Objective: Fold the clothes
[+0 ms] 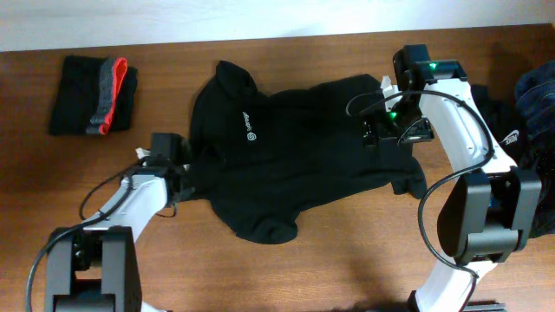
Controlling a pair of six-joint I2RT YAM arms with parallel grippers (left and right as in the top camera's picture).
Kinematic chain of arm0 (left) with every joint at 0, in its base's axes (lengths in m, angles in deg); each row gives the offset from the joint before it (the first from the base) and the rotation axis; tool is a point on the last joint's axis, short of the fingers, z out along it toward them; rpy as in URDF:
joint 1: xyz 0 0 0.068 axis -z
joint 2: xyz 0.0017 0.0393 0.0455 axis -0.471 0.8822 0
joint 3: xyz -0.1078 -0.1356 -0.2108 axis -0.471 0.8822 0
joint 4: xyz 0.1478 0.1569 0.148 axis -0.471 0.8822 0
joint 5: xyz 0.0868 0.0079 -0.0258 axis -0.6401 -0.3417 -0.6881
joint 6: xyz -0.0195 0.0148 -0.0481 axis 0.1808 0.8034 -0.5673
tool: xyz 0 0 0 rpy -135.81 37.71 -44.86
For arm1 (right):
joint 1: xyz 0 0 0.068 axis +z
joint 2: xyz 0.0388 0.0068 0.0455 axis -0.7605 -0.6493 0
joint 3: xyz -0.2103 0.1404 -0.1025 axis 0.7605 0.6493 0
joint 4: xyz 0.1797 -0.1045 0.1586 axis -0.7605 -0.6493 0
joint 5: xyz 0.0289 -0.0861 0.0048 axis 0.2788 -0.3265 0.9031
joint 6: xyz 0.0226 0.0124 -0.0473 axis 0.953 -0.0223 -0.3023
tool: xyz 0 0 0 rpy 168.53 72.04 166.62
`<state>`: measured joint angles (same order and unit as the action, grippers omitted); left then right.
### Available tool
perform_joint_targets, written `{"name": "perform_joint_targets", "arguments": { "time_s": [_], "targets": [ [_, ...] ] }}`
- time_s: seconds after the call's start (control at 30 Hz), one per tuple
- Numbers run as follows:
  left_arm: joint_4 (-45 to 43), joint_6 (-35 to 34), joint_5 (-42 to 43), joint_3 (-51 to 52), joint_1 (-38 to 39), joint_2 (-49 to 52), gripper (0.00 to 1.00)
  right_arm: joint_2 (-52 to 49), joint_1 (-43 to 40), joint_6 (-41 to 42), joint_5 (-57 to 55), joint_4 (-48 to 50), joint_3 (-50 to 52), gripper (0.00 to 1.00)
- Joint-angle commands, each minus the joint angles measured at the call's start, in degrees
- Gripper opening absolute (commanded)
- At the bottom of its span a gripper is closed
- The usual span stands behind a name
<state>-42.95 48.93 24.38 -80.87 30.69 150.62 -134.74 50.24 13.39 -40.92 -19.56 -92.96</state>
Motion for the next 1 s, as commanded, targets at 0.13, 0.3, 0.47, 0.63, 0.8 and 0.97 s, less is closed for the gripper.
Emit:
{"name": "perform_joint_targets", "arguments": {
  "time_s": [0.13, 0.3, 0.47, 0.63, 0.8, 0.97],
  "targets": [
    [-5.66, 8.41, -1.44, 0.57, -2.01, 0.87, 0.33, 1.27, 0.00, -0.09, -0.13, 0.15, 0.28, 0.99],
    [-4.26, 11.80, -1.77, -1.70, -2.01, 0.28, 0.38, 1.27, 0.00, -0.09, -0.52, 0.17, 0.28, 0.98],
    [3.39, 11.98, -1.70, -8.68, -2.01, -2.56, 0.39, 1.27, 0.00, -0.09, -0.52, 0.17, 0.28, 0.99],
    [8.07, 11.98, 2.54, -12.20, -2.01, -4.39, 0.37, 1.27, 0.00, -0.09, -0.52, 0.15, 0.28, 0.99],
    [9.70, 11.91, 13.05, -11.54, -2.01, -3.91, 0.33, 1.27, 0.00, -0.09, -0.52, 0.17, 0.31, 0.99],
    [9.60, 9.88, 17.03, -9.73, -2.01, -1.60, 0.33, 1.27, 0.00, -0.09, -0.52, 0.11, 0.31, 0.99]
  ]
}}
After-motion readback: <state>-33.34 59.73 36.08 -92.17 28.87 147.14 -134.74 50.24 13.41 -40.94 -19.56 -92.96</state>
